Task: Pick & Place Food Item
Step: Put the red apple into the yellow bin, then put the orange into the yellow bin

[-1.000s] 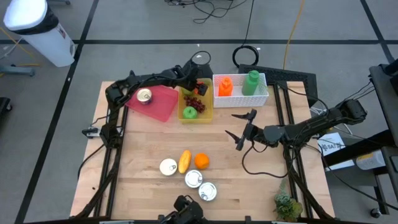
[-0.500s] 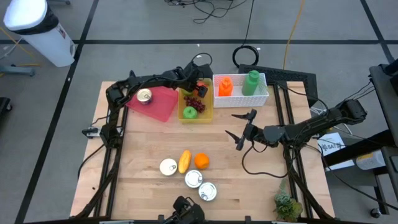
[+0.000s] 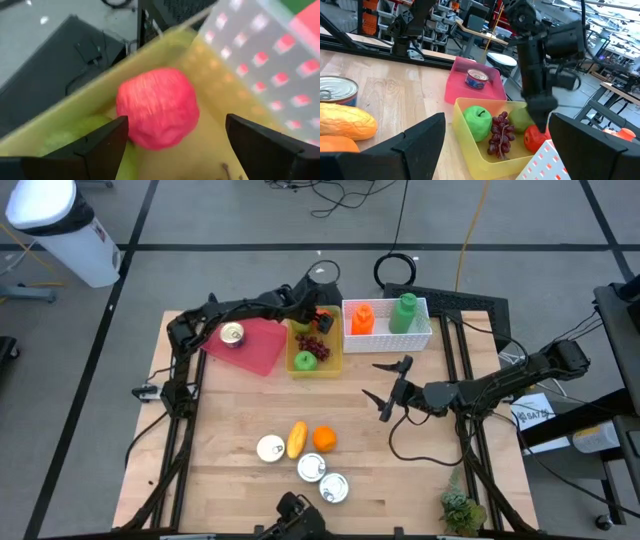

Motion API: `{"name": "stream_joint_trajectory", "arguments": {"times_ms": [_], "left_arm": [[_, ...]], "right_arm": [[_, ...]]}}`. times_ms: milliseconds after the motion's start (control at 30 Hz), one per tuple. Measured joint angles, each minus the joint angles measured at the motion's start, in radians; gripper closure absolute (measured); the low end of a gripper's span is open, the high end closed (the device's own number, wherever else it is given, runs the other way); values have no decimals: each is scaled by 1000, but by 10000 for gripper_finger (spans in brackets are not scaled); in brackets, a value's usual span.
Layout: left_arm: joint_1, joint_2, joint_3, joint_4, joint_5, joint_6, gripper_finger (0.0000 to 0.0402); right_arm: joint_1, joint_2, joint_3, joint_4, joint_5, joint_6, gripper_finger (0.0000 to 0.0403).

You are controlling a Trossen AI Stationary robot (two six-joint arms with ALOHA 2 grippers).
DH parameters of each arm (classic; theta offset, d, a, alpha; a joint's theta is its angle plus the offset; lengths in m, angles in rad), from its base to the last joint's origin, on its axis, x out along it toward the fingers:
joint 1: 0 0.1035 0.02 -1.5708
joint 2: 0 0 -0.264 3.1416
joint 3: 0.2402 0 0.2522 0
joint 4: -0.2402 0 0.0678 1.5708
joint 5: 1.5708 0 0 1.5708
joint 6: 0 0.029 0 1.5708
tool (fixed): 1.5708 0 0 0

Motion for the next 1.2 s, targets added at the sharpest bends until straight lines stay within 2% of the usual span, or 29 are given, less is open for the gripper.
{"name": "stream_joint_trajectory", "arguments": {"times_ms": [233,333,467,567,667,900,1033,1200], "left_arm": [[15,-154,0,-96,91,2,48],[-10,-249,0,-143,108,53,45],[-110,-381,0,-147,83,128,45],[-222,-478,-30,-90,15,172,49],[-338,-588,-147,60,-33,197,53],[-540,-814,-546,440,-188,202,43],[-596,-867,-731,651,-236,183,35],[-618,-877,-828,754,-236,136,38]], "right_arm": [[8,0,0,0,-14,21,69],[18,0,0,0,-120,93,69],[51,17,0,1,-242,168,69],[96,66,18,-8,-272,207,69],[138,145,82,-39,-278,217,69],[181,384,228,-149,-319,227,69],[144,523,292,-141,-377,214,69],[91,651,378,-124,-471,252,69]]}}
